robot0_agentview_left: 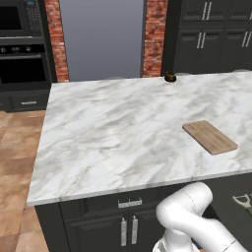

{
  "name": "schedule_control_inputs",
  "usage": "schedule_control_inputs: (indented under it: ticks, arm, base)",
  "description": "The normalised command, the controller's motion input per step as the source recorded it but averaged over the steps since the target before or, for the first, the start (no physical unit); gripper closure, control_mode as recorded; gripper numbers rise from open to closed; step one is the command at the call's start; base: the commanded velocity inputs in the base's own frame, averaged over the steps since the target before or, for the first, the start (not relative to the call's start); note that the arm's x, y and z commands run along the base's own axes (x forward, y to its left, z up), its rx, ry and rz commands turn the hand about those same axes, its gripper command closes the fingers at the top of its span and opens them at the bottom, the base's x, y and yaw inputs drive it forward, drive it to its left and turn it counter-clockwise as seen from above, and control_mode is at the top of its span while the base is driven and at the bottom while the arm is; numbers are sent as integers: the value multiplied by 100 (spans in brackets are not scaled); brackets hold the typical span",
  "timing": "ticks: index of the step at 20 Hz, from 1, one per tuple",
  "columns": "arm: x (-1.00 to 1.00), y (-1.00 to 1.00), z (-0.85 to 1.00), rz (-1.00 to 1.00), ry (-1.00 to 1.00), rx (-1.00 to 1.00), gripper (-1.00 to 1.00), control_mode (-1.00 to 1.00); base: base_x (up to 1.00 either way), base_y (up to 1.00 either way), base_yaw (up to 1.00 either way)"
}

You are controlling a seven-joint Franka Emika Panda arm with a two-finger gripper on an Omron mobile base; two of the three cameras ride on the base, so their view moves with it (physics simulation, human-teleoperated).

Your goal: Open the drawer on the right and place the cutting tools on the cutting board.

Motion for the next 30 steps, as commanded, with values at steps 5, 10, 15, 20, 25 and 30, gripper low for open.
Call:
schedule_control_inputs:
  ticks: [5, 10, 15, 20, 25, 30]
  arm:
    - [-15, 10, 60, 0, 7, 0, -100, -100]
    - [5, 24, 56, 0, 15, -1, -100, -100]
    - [5, 30, 65, 1, 21, -3, -100, -100]
    - [8, 20, 26, 0, 11, -3, -100, -100]
    - [2, 0, 7, 0, 0, 0, -100, -100]
    - [19, 32, 51, 0, 7, -3, -100, -100]
  base:
    - [0, 0, 0]
    - [0, 0, 0]
    - [0, 0, 0]
    - [0, 0, 0]
    - [0, 0, 0]
    - [0, 0, 0]
